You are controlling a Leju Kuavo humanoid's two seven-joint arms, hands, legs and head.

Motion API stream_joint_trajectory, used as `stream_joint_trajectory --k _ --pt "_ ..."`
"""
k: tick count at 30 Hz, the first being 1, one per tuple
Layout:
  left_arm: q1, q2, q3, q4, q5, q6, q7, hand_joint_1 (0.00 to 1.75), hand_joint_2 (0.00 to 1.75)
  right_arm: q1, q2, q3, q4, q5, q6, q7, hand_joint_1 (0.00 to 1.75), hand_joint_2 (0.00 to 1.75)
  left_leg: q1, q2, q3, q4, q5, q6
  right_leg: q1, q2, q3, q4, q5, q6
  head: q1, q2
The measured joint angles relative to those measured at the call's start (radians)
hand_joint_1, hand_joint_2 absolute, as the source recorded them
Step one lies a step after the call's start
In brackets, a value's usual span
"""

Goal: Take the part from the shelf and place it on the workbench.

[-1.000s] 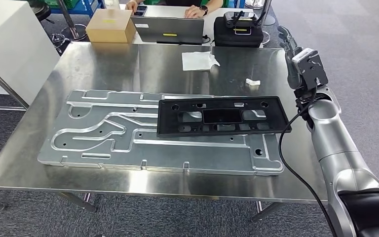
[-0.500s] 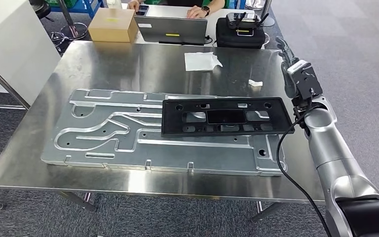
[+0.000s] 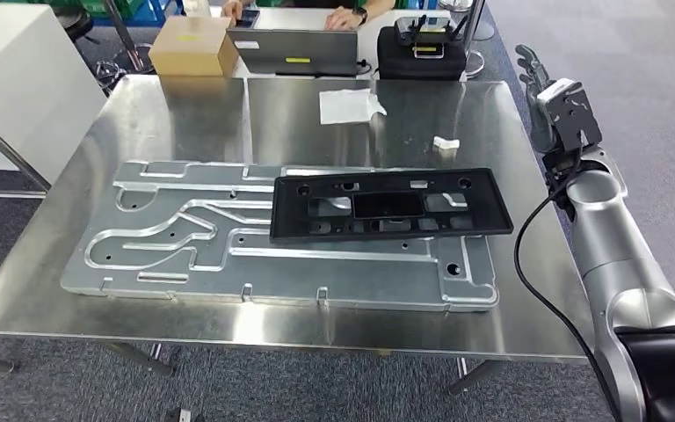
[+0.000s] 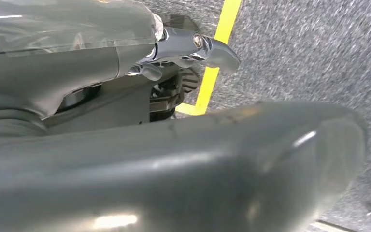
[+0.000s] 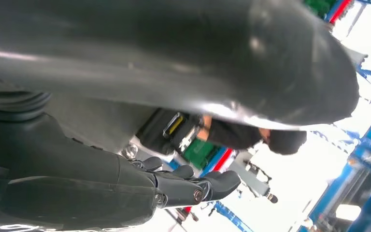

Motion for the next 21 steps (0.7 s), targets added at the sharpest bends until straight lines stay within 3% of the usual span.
stream_joint_trajectory --k 3,4,5,9,10,13,14,15,18,19,20,21 --pt "0.0 0.0 0.0 -0.001 -0.01 -0.002 0.012 0.0 0.0 0.021 -0.018 -0.002 0.017 -0.008 -0.01 -0.018 0.0 0.0 0.009 0.001 -0.065 0.185 -0.104 -0.012 0.002 -0.004 -0.012 -0.001 0.01 -0.01 0.0 0.0" --pt "0.0 0.0 0.0 -0.001 -0.014 -0.003 0.015 0.0 0.0 0.037 -0.023 -0.005 0.016 -0.009 -0.014 -0.018 0.0 0.0 0.01 0.001 -0.072 0.217 -0.112 -0.014 0.002 -0.005 -0.017 -0.001 0.015 -0.009 0.0 0.0" --pt "0.0 0.0 0.0 -0.001 -0.017 -0.004 0.017 0.0 0.0 0.053 -0.027 -0.009 0.013 -0.009 -0.017 -0.016 0.0 0.0 0.011 0.001 -0.061 0.211 -0.102 -0.015 0.002 -0.005 -0.022 0.0 0.019 -0.008 0.0 0.0" --pt "-0.005 0.0 0.0 -0.002 -0.025 -0.006 0.02 0.0 0.0 0.084 -0.046 -0.022 -0.003 -0.009 -0.02 -0.005 0.0 0.0 0.009 0.0 0.085 -0.034 -0.006 -0.003 0.003 -0.002 -0.038 0.0 0.041 0.007 0.0 0.0" --pt "-0.006 0.0 0.0 -0.002 -0.027 -0.006 0.021 0.0 0.0 0.086 -0.052 -0.025 -0.006 -0.009 -0.02 -0.003 0.0 0.0 0.007 0.0 0.098 -0.064 0.0 0.0 0.003 -0.002 -0.04 0.0 0.048 0.013 0.0 0.0" --pt "-0.006 -0.001 -0.001 -0.002 -0.032 -0.009 0.024 0.0 0.0 0.106 -0.069 -0.035 -0.018 -0.01 -0.02 -0.001 0.0 0.0 0.006 -0.001 0.085 -0.079 0.019 0.017 0.002 -0.001 -0.044 -0.01 0.065 0.035 0.0 0.0" --pt "-0.006 -0.001 -0.001 -0.002 -0.033 -0.011 0.024 0.0 0.0 0.118 -0.077 -0.04 -0.025 -0.011 -0.019 0.0 0.0 0.0 0.007 0.0 0.079 -0.083 0.031 0.025 0.001 0.0 -0.05 -0.003 0.05 0.04 0.0 0.0" --pt "-0.005 -0.001 -0.001 -0.002 -0.034 -0.014 0.024 0.0 0.0 0.13 -0.085 -0.044 -0.033 -0.012 -0.017 0.001 0.0 0.0 0.009 0.0 0.07 -0.089 0.045 0.033 -0.001 0.0 -0.061 0.024 0.017 0.044 0.0 0.0" --pt "-0.001 -0.001 -0.002 -0.002 -0.034 -0.022 0.022 0.0 0.0 0.158 -0.101 -0.052 -0.054 -0.016 -0.007 0.007 0.0 0.0 0.008 0.002 0.032 -0.09 0.077 0.042 0.0 0.001 -0.112 0.201 -0.12 0.052 0.0 0.0" --pt "0.001 -0.001 -0.001 -0.002 -0.033 -0.024 0.022 0.0 0.0 0.165 -0.102 -0.054 -0.061 -0.017 -0.003 0.01 0.0 0.0 0.007 0.003 0.019 -0.088 0.086 0.042 0.0 0.001 -0.117 0.25 -0.136 0.054 0.0 0.0" --pt "0.002 -0.001 -0.001 -0.002 -0.032 -0.025 0.021 0.0 0.0 0.171 -0.103 -0.054 -0.066 -0.017 0.001 0.013 0.0 0.0 0.006 0.003 0.005 -0.086 0.094 0.042 0.0 0.001 -0.106 0.267 -0.13 0.054 0.0 0.0" --pt "0.003 -0.001 -0.001 -0.002 -0.032 -0.025 0.02 0.0 0.0 0.175 -0.104 -0.054 -0.071 -0.017 0.004 0.016 0.0 0.0 0.006 0.004 -0.008 -0.082 0.101 0.04 0.0 0.001 -0.076 0.245 -0.11 0.054 0.0 0.0"
